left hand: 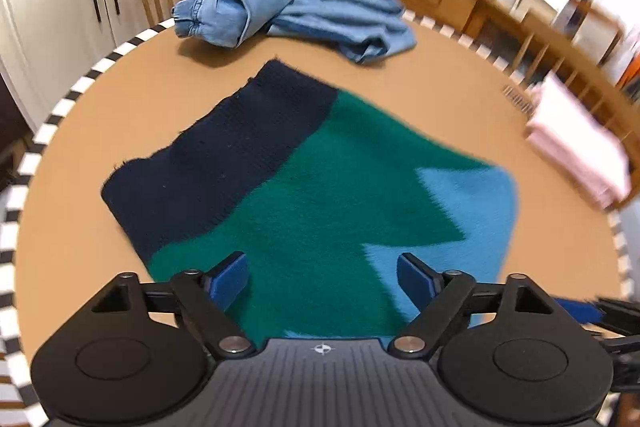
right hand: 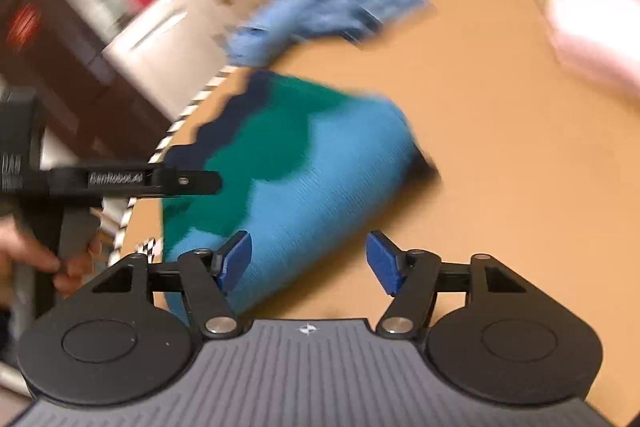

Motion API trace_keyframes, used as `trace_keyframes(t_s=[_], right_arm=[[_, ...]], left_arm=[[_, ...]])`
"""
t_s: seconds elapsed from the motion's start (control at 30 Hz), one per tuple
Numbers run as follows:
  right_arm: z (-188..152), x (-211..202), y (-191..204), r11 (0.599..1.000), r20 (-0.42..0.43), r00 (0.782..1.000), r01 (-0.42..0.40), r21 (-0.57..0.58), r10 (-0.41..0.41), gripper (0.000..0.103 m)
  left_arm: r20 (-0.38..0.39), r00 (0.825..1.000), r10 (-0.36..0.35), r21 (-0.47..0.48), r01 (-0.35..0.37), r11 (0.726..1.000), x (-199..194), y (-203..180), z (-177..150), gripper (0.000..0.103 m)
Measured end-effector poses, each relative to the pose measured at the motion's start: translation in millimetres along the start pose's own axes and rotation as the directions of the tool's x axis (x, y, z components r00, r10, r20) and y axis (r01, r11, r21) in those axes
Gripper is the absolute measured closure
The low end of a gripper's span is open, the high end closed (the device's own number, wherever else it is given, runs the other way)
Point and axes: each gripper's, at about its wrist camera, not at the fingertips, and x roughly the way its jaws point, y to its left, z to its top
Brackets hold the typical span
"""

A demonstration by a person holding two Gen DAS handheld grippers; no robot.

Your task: Fold clothes

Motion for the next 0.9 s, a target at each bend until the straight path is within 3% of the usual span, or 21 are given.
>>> trace_keyframes(t_s=[0.17, 0.27, 0.33, 0.37, 0.6, 0.77, 0.83, 0.87, 0.9], right_arm=[[-17, 4, -35, 0.962, 0.021, 0.997, -0.071, 0.263, 0.068, 0.03], [-26, 14, -52, 0.865, 0.054, 0.988, -0.15, 0.48, 0.141, 0.029], [-30, 23, -57, 0.797, 0.087, 0.985, -0.17, 0.579, 0.147, 0.029], [-31, 27, -57, 0.778, 0.099, 0.985, -0.171, 0.605, 0.14, 0.029], [-42, 63, -42, 0.639, 0.216, 0.971, -0.231, 0.733, 0.102, 0.03], [-39, 95, -22, 0.613, 0.238, 0.964, -0.258, 0.746, 0.116, 0.028], [-35, 101, -13, 0.639, 0.246, 0.964, -0.251, 0.727, 0.099, 0.018], [-30, 104, -8, 0.665, 0.24, 0.967, -0.236, 0.709, 0.088, 0.017], [-26, 107, -1, 0.699, 0.223, 0.973, -0.201, 0.686, 0.06, 0.024]], left_arm=[[-0.032, 0.999, 0.009, 0.088, -0.006, 0.996, 16, 0, 15, 0.025], [-0.054, 0.998, 0.011, 0.131, -0.004, 0.991, 28, 10, 32, 0.029], [-0.094, 0.996, -0.003, 0.145, 0.017, 0.989, 42, 21, 43, 0.035], [-0.125, 0.992, -0.012, 0.153, 0.031, 0.988, 49, 27, 47, 0.039], [-0.246, 0.962, -0.12, 0.24, 0.18, 0.954, 70, 47, 58, 0.036], [-0.302, 0.937, -0.174, 0.257, 0.255, 0.932, 75, 55, 65, 0.034], [-0.313, 0.93, -0.194, 0.257, 0.28, 0.925, 76, 58, 66, 0.033], [-0.316, 0.927, -0.201, 0.262, 0.289, 0.921, 76, 59, 66, 0.033], [-0.318, 0.925, -0.209, 0.266, 0.298, 0.917, 76, 60, 66, 0.033]])
